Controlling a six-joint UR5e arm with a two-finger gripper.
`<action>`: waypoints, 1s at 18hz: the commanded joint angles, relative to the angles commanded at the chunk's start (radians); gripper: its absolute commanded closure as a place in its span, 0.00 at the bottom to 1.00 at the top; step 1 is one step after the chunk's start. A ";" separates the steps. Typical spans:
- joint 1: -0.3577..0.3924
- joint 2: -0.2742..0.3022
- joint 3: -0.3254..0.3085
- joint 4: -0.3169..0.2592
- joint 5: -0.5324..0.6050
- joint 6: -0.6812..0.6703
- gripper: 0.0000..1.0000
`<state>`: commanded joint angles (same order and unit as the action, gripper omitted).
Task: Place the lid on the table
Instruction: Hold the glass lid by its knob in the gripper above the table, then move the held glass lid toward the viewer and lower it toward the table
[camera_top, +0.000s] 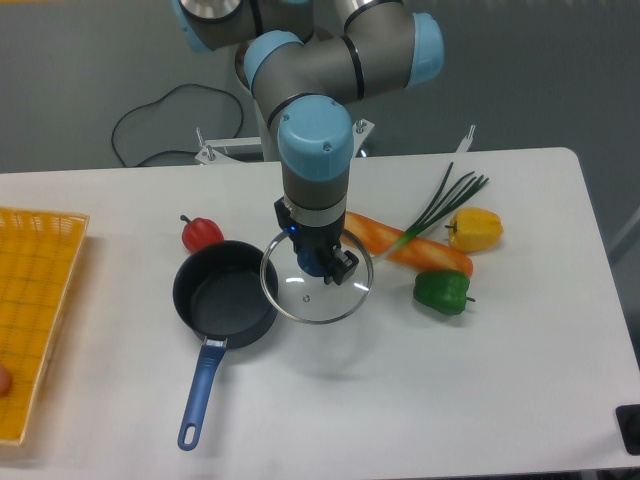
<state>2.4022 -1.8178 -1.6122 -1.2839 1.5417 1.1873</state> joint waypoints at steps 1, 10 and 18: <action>0.000 -0.002 -0.006 0.005 -0.002 0.000 0.54; -0.003 -0.011 0.003 0.011 -0.002 -0.015 0.54; -0.011 -0.060 0.025 0.070 0.000 -0.109 0.54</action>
<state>2.3915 -1.8775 -1.5877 -1.2135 1.5417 1.0786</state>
